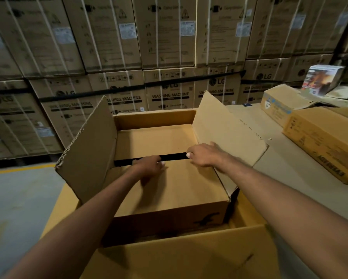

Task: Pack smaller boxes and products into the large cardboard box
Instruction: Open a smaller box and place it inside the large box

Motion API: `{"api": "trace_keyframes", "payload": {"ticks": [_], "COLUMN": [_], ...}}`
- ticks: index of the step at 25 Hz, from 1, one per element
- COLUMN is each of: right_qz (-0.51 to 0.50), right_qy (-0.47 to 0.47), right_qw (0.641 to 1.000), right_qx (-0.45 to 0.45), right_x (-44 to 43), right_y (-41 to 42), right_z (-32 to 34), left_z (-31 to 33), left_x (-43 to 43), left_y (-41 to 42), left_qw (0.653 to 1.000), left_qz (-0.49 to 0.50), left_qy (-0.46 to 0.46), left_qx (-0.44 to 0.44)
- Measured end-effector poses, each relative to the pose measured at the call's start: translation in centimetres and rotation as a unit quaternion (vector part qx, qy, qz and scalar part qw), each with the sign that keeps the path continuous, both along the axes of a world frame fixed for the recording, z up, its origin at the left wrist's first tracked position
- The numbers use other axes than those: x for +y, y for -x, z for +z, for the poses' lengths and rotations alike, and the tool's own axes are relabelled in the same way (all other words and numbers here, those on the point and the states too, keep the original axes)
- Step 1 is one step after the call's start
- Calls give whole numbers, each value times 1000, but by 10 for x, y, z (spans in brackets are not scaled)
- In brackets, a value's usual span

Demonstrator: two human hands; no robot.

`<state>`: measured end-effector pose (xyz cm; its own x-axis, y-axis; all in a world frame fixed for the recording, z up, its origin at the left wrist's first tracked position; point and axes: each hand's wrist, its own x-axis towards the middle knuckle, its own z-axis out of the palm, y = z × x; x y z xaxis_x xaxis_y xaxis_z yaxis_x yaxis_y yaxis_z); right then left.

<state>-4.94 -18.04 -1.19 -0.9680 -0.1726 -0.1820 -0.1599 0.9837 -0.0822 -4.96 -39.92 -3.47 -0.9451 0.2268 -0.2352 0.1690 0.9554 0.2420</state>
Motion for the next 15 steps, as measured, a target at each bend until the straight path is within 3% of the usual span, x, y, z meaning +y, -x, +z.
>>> {"api": "trace_keyframes", "payload": {"ticks": [3, 10, 15], "right_qz": [8, 18, 48], "right_qy": [69, 168, 183], "right_qw": [996, 985, 978], "right_qx": [-53, 12, -90], "right_x": [-7, -5, -13], "right_y": [4, -2, -29], "right_z": [-9, 56, 108], "left_z": [2, 83, 138], "left_x": [-24, -36, -45], "left_y": [5, -17, -56], "left_qw": [1000, 993, 990], "left_qz": [6, -43, -104], "left_qy": [2, -54, -96], "left_qx": [9, 92, 6]}}
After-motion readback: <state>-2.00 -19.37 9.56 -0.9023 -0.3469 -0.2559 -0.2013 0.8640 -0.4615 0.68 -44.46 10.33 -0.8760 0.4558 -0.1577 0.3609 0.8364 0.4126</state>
